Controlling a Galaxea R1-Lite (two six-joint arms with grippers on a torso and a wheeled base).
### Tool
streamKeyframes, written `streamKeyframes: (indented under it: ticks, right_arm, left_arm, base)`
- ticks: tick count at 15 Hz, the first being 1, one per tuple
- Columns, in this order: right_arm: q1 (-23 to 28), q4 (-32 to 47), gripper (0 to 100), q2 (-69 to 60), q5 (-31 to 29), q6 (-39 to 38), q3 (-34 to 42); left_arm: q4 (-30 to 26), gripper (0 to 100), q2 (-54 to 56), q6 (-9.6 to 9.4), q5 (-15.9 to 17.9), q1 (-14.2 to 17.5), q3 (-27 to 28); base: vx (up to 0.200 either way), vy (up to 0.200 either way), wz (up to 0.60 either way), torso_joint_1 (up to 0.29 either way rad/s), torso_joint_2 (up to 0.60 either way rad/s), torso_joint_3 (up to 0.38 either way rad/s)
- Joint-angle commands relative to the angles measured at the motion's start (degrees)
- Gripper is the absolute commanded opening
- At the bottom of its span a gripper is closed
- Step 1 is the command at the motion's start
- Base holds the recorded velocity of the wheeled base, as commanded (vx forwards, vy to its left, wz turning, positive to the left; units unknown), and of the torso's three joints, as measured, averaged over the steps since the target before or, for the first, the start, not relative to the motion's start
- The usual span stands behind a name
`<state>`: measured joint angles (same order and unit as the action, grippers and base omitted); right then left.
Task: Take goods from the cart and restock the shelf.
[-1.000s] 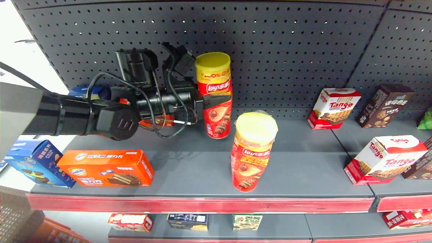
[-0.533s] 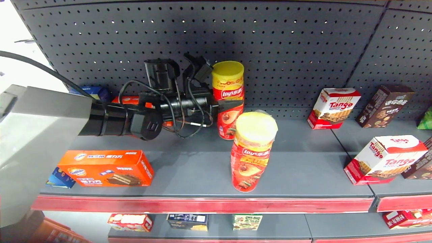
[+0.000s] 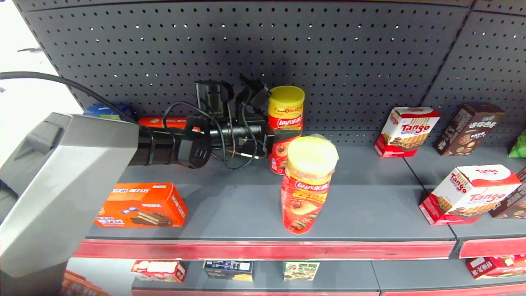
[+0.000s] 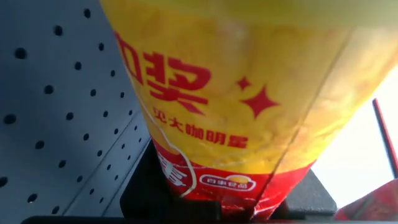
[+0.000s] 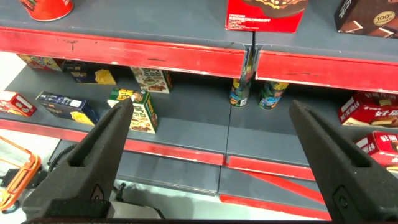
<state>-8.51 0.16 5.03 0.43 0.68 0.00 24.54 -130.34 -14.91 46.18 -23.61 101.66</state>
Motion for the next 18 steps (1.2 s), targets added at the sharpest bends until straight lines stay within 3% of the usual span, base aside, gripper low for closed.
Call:
streamKeyframes:
  ticks: [1, 9, 10, 15, 18]
  right_arm:
    - [0.0, 0.0, 100, 0.2, 0.0, 0.0, 0.0]
    - [0.0, 0.0, 100, 0.2, 0.0, 0.0, 0.0]
    - [0.0, 0.0, 100, 0.2, 0.0, 0.0, 0.0]
    - [0.0, 0.0, 100, 0.2, 0.0, 0.0, 0.0]
    - [0.0, 0.0, 100, 0.2, 0.0, 0.0, 0.0]
  left_arm:
    - [-1.3, 0, -1.8, -0.47, -0.2, 0.1, 3.2]
    - [-1.6, 0, -4.4, -0.56, -0.8, 0.0, 5.9]
    - [-1.6, 100, -4.6, -0.56, -0.8, 0.0, 6.1]
    - [-1.5, 100, -4.5, -0.56, -2.3, 0.0, 6.2]
    - [-1.7, 100, -1.2, -0.56, -4.2, 0.4, 2.8]
  base:
    - [0.0, 0.0, 0.0, 0.0, 0.0, 0.0]
    - [0.0, 0.0, 0.0, 0.0, 0.0, 0.0]
    - [0.0, 0.0, 0.0, 0.0, 0.0, 0.0]
    - [0.0, 0.0, 0.0, 0.0, 0.0, 0.0]
    - [0.0, 0.0, 0.0, 0.0, 0.0, 0.0]
